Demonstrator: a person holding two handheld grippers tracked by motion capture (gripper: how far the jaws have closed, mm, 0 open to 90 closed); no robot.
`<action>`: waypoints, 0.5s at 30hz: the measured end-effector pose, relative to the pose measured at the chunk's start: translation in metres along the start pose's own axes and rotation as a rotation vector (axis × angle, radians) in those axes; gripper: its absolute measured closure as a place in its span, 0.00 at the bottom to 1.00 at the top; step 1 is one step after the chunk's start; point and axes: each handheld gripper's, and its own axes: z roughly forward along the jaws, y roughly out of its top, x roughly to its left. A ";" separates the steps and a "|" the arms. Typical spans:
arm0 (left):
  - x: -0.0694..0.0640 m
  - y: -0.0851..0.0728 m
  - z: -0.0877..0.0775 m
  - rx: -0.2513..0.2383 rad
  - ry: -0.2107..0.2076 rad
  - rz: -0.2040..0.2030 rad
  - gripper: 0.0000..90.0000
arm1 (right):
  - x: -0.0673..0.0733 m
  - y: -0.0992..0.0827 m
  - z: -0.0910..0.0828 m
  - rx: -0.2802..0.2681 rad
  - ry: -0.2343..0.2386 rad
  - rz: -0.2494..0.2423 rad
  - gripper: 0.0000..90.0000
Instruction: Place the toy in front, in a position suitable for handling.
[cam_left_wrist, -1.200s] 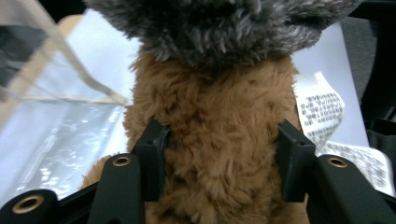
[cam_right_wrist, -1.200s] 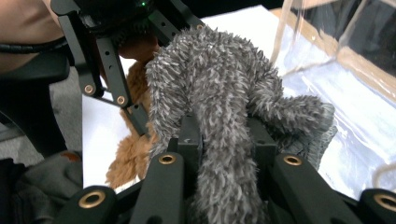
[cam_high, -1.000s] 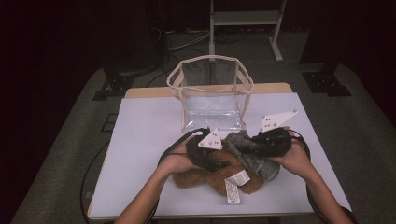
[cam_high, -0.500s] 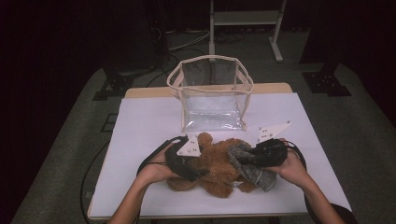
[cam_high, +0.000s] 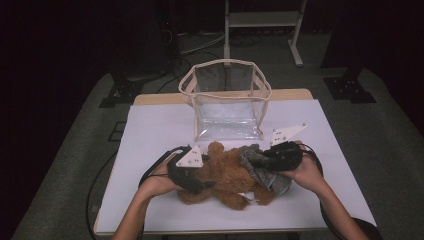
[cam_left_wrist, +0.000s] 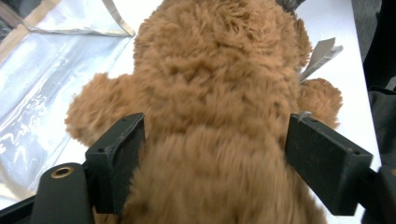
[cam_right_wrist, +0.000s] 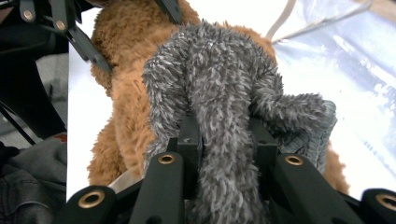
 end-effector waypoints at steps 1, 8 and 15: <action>0.001 -0.002 -0.003 -0.004 0.004 -0.001 0.22 | -0.002 -0.004 0.000 -0.012 0.013 0.019 0.80; 0.003 -0.018 -0.017 -0.026 0.015 -0.013 0.17 | -0.005 -0.009 0.000 -0.017 0.022 0.030 0.80; 0.011 -0.040 -0.017 -0.065 -0.015 -0.062 0.17 | -0.004 -0.009 0.000 -0.021 0.029 0.036 0.80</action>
